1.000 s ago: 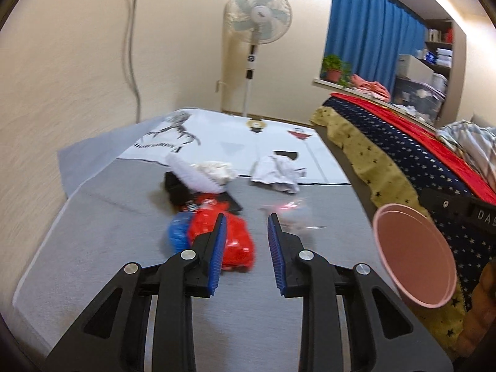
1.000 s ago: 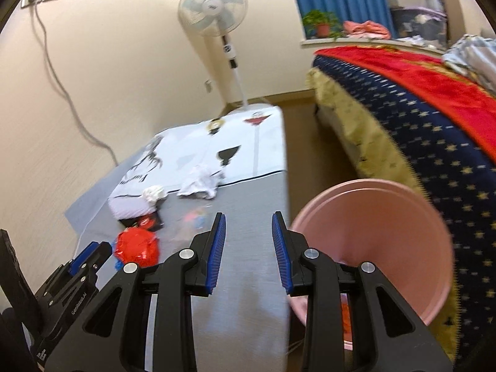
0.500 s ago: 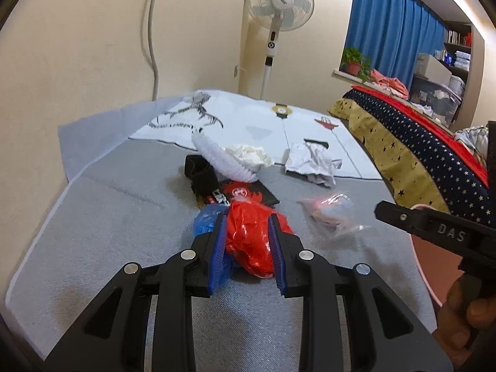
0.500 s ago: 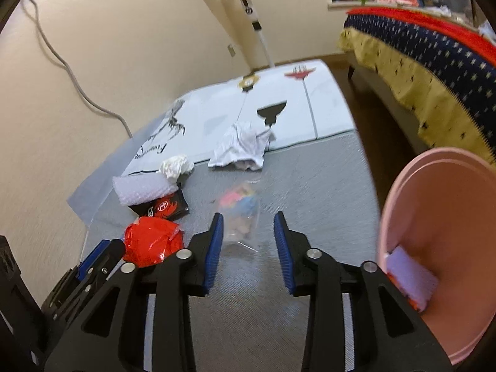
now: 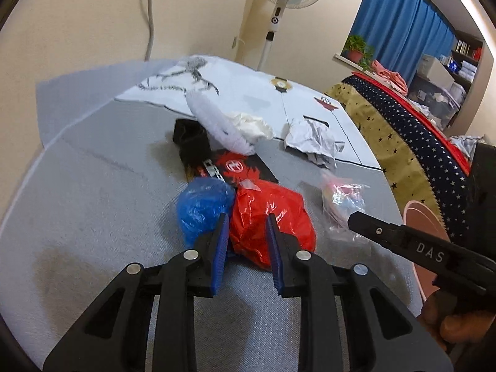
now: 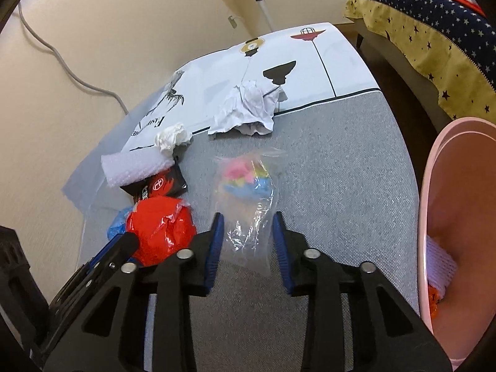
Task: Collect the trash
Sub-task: 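Grasp the clear plastic bag with the right tool while the left tool reaches the red bag, then grasp the red plastic bag with the left tool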
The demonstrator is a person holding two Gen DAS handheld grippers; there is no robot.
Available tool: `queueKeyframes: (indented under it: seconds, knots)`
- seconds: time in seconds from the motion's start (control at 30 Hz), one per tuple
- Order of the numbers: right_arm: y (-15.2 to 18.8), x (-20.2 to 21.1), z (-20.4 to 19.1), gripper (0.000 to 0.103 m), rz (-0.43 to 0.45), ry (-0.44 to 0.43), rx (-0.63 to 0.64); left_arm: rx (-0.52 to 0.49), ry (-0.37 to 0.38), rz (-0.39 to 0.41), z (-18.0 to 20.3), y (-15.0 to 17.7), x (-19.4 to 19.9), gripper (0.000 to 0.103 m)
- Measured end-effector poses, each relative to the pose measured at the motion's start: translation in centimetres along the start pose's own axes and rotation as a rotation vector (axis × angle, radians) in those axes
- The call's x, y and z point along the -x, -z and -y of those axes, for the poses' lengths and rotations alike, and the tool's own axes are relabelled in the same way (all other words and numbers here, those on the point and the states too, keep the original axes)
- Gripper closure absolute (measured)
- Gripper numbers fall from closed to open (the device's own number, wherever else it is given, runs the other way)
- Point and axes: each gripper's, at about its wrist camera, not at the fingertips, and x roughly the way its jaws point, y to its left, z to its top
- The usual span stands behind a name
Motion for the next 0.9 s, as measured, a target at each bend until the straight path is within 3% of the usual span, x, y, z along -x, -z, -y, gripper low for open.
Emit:
queueKeyframes:
  seconds: [0.1,0.23,0.37,0.67,0.7,0.73,0.77,0.8,0.83,0.9]
  knots:
    - [0.2,0.5,-0.3,0.089,0.011,0.017,0.028,-0.01,0.013,-0.006,0.3,0.1,-0.1,0.078]
    - [0.1,1.6,-0.4,0.094,0.038,0.033,0.044,0.007,0.042,-0.029,0.2,0.2,-0.6,0.079]
    - [0.0,3.0,-0.2,0.094,0.075,0.057,0.047,0.014,0.05,-0.04,-0.1,0.3,-0.6,0.103]
    - [0.3,6.0,0.0,0.094,0.125,0.087,0.043,0.001,0.045,0.0,0.0,-0.2,1.4,0.103]
    - [0.4,6.3,0.1,0.094,0.127,0.085,0.034,0.006,0.048,-0.002,0.1,-0.2,1.5,0.101]
    - [0.5,6.7,0.2,0.094,0.132,0.082,0.025,0.017,0.063,-0.015,0.1,-0.1,1.3,0.091]
    - [0.6,6.9,0.1,0.094,0.135,0.083,0.023,0.02,0.07,-0.024,0.3,0.0,1.2,0.066]
    - [0.8,7.3,0.1,0.094,0.138,0.085,0.023,0.014,0.069,-0.029,0.8,0.2,1.1,0.052]
    - [0.9,7.5,0.0,0.094,0.141,0.085,0.024,0.003,0.065,-0.029,1.2,0.4,1.1,0.047]
    - [1.2,8.3,0.0,0.094,0.155,0.088,0.03,-0.03,0.064,-0.035,2.3,0.6,0.9,0.047]
